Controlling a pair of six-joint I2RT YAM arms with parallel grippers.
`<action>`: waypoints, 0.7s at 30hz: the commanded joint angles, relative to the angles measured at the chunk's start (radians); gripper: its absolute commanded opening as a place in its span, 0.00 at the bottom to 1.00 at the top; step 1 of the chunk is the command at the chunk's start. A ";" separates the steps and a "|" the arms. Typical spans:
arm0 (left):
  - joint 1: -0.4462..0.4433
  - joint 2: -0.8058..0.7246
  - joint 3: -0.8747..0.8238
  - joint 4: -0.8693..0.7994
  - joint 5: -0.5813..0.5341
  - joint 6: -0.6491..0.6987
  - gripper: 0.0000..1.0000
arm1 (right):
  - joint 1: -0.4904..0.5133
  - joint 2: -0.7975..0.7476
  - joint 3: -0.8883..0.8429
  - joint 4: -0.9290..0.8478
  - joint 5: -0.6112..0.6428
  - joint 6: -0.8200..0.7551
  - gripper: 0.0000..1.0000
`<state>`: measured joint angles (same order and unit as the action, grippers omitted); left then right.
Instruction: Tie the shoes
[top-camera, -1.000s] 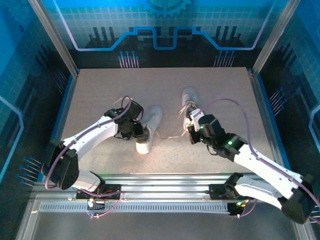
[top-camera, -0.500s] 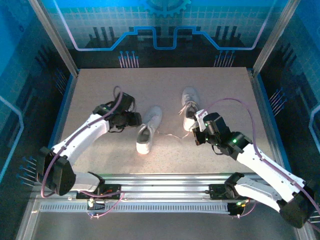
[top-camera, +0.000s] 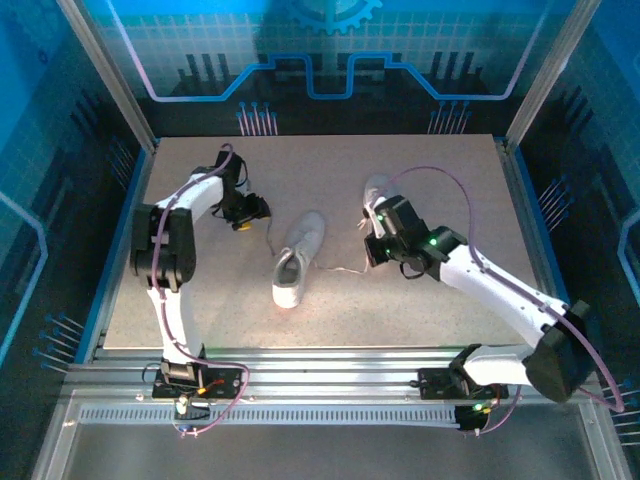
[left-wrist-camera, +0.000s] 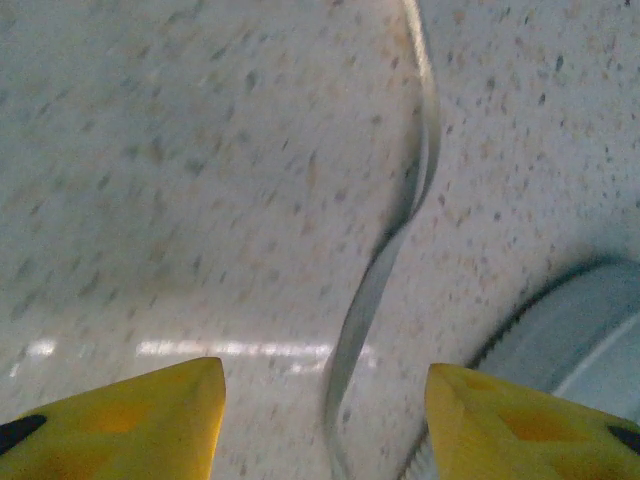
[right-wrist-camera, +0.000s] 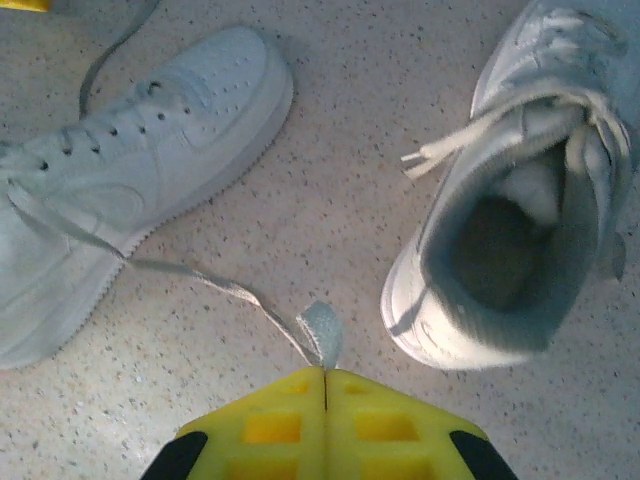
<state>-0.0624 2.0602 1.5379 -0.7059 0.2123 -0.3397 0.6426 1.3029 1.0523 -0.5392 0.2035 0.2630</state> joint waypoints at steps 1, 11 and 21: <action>-0.020 0.074 0.128 -0.058 -0.039 0.039 0.56 | 0.012 0.063 0.085 -0.038 0.024 0.015 0.00; -0.092 0.318 0.408 -0.188 -0.263 0.153 0.54 | 0.011 0.170 0.192 -0.084 0.051 0.011 0.00; -0.111 0.303 0.438 -0.230 -0.288 0.207 0.00 | 0.012 0.142 0.215 -0.119 0.066 0.011 0.00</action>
<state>-0.1581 2.3867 2.0056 -0.9306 -0.1268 -0.1707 0.6476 1.4693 1.2304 -0.6189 0.2390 0.2699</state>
